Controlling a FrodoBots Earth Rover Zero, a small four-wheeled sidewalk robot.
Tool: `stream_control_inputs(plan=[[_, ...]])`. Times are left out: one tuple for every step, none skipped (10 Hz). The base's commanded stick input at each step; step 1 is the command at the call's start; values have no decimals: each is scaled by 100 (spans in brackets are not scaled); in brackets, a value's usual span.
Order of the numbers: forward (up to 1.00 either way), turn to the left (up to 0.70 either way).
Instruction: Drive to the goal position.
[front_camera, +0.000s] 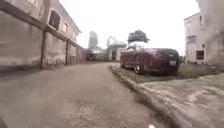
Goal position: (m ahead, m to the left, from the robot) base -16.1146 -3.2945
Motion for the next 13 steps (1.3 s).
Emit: stream_control_inputs(plan=[[100,12],[100,0],[100,0],[100,0],[100,0],[100,0],[100,0],[100,-7],[100,-25],[100,-27],[100,-20],[100,-2],[100,0]])
